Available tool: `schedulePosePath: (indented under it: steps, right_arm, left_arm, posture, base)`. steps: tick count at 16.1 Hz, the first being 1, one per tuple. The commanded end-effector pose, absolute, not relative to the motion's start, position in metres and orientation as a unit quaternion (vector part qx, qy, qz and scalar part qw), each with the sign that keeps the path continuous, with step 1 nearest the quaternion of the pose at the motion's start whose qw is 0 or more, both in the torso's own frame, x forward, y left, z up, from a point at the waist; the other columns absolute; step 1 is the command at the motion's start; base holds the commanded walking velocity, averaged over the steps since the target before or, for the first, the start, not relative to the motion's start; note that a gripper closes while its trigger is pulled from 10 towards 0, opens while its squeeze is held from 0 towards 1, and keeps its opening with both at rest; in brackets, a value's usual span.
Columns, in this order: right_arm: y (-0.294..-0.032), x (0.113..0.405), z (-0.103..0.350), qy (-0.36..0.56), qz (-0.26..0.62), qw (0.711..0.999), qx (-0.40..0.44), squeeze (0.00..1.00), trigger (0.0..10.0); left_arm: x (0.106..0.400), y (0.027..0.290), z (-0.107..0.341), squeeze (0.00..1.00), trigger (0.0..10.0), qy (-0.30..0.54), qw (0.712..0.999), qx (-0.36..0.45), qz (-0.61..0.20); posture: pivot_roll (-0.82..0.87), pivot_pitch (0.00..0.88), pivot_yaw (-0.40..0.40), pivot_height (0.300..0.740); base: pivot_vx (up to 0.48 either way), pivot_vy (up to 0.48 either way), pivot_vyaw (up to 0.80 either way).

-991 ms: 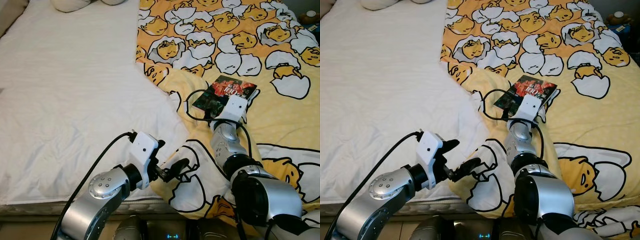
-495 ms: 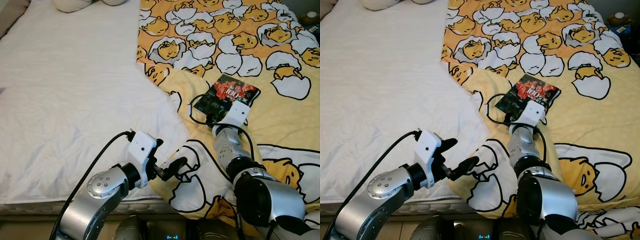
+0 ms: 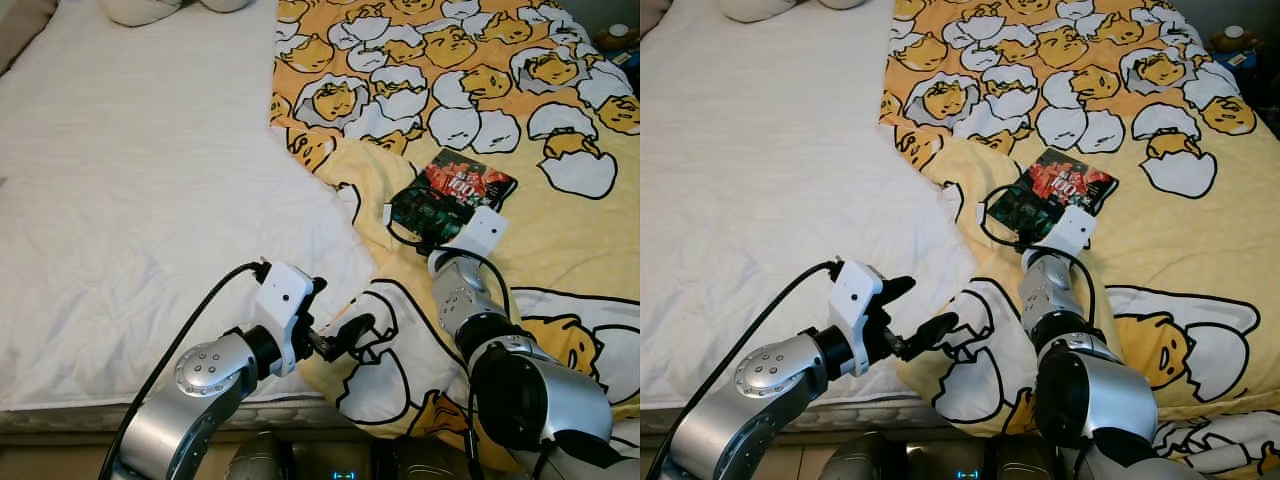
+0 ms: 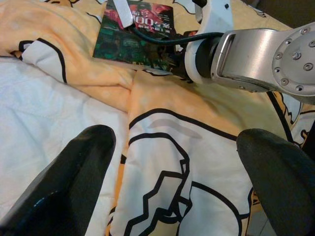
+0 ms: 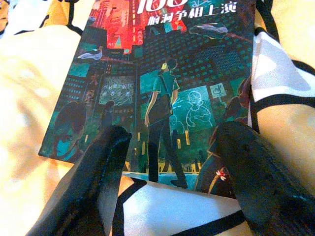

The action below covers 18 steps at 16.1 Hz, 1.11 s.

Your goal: Clean up the room

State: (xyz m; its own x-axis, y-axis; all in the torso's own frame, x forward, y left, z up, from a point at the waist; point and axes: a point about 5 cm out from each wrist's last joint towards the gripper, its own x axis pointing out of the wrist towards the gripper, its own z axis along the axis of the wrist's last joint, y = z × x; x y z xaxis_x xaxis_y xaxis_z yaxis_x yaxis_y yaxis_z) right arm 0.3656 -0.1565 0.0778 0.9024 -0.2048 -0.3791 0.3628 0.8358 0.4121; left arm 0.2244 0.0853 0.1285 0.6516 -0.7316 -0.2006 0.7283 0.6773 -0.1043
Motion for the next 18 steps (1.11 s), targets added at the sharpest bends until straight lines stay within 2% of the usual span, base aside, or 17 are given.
schedulePosePath:
  steps: [1, 5, 6, 7, 11, 15, 17, 18]
  right_arm:
    - [-0.145, 0.355, 0.059, 0.204, -0.141, 0.932, 0.263, 0.00, 0.0]
    - [-0.138, 0.356, 0.062, 0.193, -0.127, 0.938, 0.259, 0.00, 0.0]
    - [-0.134, 0.357, 0.064, 0.186, -0.115, 0.945, 0.245, 0.00, 0.0]
    - [-0.129, 0.359, 0.068, 0.173, -0.102, 0.951, 0.234, 0.00, 0.0]
    - [-0.127, 0.358, 0.069, 0.156, -0.089, 0.957, 0.227, 0.00, 0.0]
    - [-0.125, 0.353, 0.067, 0.136, -0.075, 0.964, 0.217, 0.00, 0.0]
    - [-0.131, 0.353, 0.076, 0.080, -0.063, 0.984, 0.146, 0.00, 0.0]
    - [-0.136, 0.353, 0.090, 0.012, -0.057, 0.997, 0.050, 0.00, 0.0]
  left_arm:
    - [0.225, 0.085, 0.129, 0.00, 10.0, 0.110, 0.909, -0.003, -0.402]
    - [0.227, 0.091, 0.126, 0.00, 10.0, 0.115, 0.912, 0.012, -0.394]
    - [0.237, 0.106, 0.117, 0.00, 10.0, 0.133, 0.926, 0.055, -0.349]
    - [0.257, 0.134, 0.111, 0.00, 10.0, 0.150, 0.951, 0.068, -0.261]
    - [0.279, 0.155, 0.111, 0.00, 10.0, 0.157, 0.973, 0.024, -0.166]
    - [0.289, 0.157, 0.105, 0.00, 10.0, 0.157, 0.980, -0.028, -0.123]
    - [0.293, 0.150, 0.107, 0.00, 10.0, 0.138, 0.980, -0.022, -0.138]
    - [0.293, 0.142, 0.110, 0.00, 10.0, 0.110, 0.979, 0.037, -0.166]
  posture:
    - [0.20, 0.179, 0.061, 0.740]
    - [0.20, 0.176, 0.059, 0.740]
    - [0.19, 0.165, 0.053, 0.740]
    - [0.18, 0.157, 0.050, 0.740]
    - [0.15, 0.124, 0.041, 0.740]
    - [0.11, 0.085, 0.034, 0.740]
    - [0.09, 0.067, 0.029, 0.740]
    - [0.08, 0.040, 0.017, 0.740]
  base:
    - [0.000, 0.000, 0.00]
    - [0.000, 0.000, 0.00]
    - [0.000, 0.000, 0.00]
    - [0.000, 0.000, 0.00]
    - [0.000, 0.000, 0.00]
    - [0.000, 0.000, 0.00]
    - [0.000, 0.000, 0.00]
    - [0.000, 0.000, 0.00]
